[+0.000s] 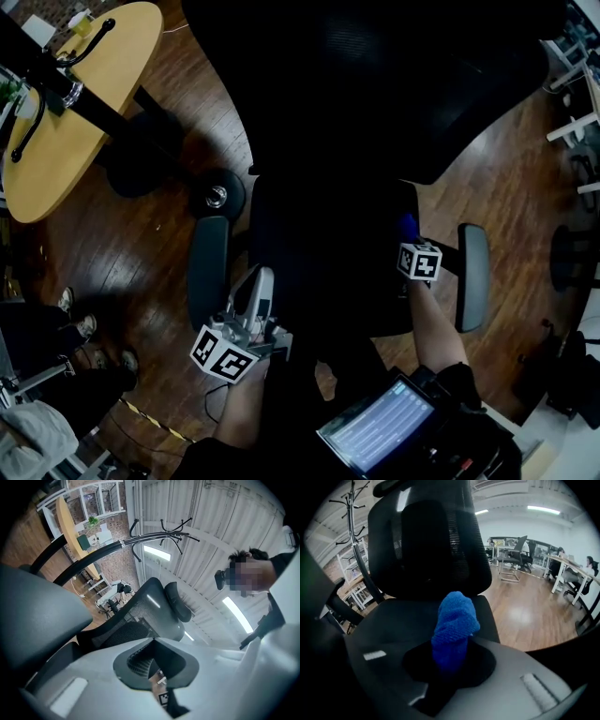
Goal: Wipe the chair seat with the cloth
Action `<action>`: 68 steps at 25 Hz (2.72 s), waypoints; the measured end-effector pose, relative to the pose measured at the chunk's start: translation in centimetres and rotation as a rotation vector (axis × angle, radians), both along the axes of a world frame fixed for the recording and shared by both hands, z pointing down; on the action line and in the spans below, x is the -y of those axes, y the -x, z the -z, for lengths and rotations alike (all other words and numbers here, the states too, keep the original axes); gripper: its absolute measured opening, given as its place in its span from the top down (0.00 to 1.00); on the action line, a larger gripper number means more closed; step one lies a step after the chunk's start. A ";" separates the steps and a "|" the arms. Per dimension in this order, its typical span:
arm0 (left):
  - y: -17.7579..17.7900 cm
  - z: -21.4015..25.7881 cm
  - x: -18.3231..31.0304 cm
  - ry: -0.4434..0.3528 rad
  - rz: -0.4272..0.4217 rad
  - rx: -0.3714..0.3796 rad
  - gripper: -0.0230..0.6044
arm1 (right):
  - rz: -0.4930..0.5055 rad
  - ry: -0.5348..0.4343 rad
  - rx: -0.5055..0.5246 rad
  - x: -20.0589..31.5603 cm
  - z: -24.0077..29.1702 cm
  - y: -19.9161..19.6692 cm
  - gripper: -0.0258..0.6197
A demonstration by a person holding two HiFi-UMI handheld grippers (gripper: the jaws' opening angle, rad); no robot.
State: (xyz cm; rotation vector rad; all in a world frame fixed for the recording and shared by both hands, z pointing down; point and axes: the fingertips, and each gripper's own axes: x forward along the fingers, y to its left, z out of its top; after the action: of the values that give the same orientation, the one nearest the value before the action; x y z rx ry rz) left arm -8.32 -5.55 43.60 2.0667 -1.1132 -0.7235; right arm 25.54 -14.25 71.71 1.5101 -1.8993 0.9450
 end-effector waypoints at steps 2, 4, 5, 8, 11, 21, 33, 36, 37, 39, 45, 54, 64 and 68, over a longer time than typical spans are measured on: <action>-0.2 -0.1 0.0 0.002 0.001 -0.002 0.98 | 0.000 -0.001 -0.015 -0.1 0.0 -0.4 0.88; -0.4 0.0 0.1 0.000 0.002 -0.003 0.98 | 0.006 -0.006 -0.027 0.0 0.0 -0.4 0.88; -0.4 0.1 0.1 -0.001 0.003 -0.003 0.98 | 0.006 -0.007 -0.023 0.0 0.0 -0.4 0.88; -0.2 0.2 0.1 -0.003 0.009 -0.005 0.98 | 0.001 -0.008 -0.029 0.2 0.0 -0.6 0.88; 0.1 0.3 -0.1 -0.002 0.020 -0.017 0.98 | -0.010 -0.007 -0.037 0.0 0.1 -0.6 0.88; 1.9 0.9 -0.8 -0.020 0.061 -0.036 0.98 | 0.261 -0.060 0.275 -1.1 1.5 21.6 0.88; 2.6 -0.6 -1.9 0.009 0.066 -0.034 0.98 | 0.506 -0.008 0.320 -5.7 0.4 35.4 0.88; 2.7 -0.7 -1.6 0.008 0.060 -0.033 0.98 | 0.447 0.000 0.297 -5.1 -0.2 32.6 0.88; 2.6 -0.7 -1.6 0.006 0.055 -0.029 0.98 | 0.425 0.002 0.281 -4.9 -0.5 31.1 0.88; 2.5 -0.8 -1.5 0.009 0.046 -0.020 0.98 | 0.381 0.006 0.241 -4.7 -1.0 27.5 0.88; 2.2 -1.1 -1.3 0.023 0.030 0.003 0.98 | 0.182 0.017 0.069 -4.1 -1.4 11.9 0.88; 1.9 -1.3 -1.1 0.026 0.030 0.024 0.98 | -0.079 -0.002 0.006 -4.3 0.2 -2.2 0.88; 1.5 -0.9 -1.1 0.022 0.017 0.026 0.98 | 0.002 -0.035 0.068 -4.7 1.3 5.0 0.88; 1.1 -0.3 -1.3 0.016 0.012 0.023 0.98 | 0.165 -0.013 0.221 -6.2 1.9 17.7 0.88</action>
State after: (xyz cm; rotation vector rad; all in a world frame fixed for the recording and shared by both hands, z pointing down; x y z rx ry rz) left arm -9.46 -4.24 43.94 2.0616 -1.1412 -0.6964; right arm 7.82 -8.05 69.85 1.2759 -2.1509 1.0609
